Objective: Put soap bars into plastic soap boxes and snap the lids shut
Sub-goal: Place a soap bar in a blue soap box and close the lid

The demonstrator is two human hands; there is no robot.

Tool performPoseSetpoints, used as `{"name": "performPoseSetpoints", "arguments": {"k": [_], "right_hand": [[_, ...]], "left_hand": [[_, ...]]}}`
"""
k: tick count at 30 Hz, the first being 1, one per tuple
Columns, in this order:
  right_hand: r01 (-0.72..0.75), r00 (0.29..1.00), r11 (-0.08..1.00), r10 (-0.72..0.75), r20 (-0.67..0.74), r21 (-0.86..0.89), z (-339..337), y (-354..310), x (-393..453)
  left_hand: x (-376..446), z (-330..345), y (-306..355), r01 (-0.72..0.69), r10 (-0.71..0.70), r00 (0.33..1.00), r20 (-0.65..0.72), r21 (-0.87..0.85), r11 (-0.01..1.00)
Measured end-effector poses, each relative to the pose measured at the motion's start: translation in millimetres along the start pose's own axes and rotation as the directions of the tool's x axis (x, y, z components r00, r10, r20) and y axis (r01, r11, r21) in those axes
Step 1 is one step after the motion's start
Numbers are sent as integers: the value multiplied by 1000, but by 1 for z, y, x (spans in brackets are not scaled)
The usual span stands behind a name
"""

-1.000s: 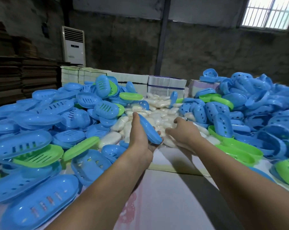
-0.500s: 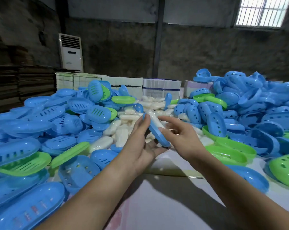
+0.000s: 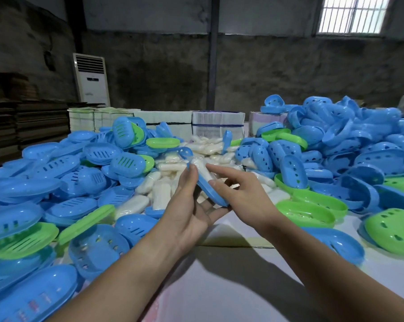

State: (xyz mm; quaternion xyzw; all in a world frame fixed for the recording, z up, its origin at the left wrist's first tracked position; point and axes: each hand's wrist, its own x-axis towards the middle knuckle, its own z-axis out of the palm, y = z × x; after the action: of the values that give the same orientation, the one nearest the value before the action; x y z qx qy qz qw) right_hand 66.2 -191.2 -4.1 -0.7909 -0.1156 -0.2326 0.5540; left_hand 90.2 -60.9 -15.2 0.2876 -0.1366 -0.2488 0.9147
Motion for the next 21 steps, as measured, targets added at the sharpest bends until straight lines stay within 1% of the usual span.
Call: {"name": "performPoseSetpoints", "arguments": {"k": [5,10,11,13,14,15,16,17,18,19,21], "right_hand": [[-29,999,1000,28,-47,-10,0,-2,0],[5,998,992,-13,-56,-128,-2,-5,1],[-3,998,992,-4,-56,-124,-5,-5,2],[-19,998,998,15,-68,-63,-14,-5,6],[-19,995,998,14,-99,-57,-20,-4,9],[-29,988,994,13,-154,-105,-28,-2,12],[-65,974,978,18,-227,-200,-37,4,17],[-131,954,938,30,-300,-322,-47,12,21],[-219,934,868,55,-353,-446,-57,21,25],[-318,918,773,107,-382,-548,-67,31,29],[-478,878,565,280,-389,-672,-82,46,37]], "left_hand": [[0,0,-1,47,-48,999,-3,-68,997],[0,1,1,116,-113,993,35,-95,989],[0,2,2,114,-111,993,26,-112,987],[0,4,4,97,-100,995,-15,-150,984],[0,4,5,91,-100,994,-47,-166,982],[-1,5,6,82,-98,992,-81,-175,981],[-2,6,8,74,-95,989,-113,-180,981],[-2,6,9,67,-94,985,-141,-182,981],[-3,7,9,62,-93,983,-161,-183,981],[-3,7,10,59,-91,981,-173,-180,982],[-2,8,10,64,-95,979,-178,-173,983]]}}
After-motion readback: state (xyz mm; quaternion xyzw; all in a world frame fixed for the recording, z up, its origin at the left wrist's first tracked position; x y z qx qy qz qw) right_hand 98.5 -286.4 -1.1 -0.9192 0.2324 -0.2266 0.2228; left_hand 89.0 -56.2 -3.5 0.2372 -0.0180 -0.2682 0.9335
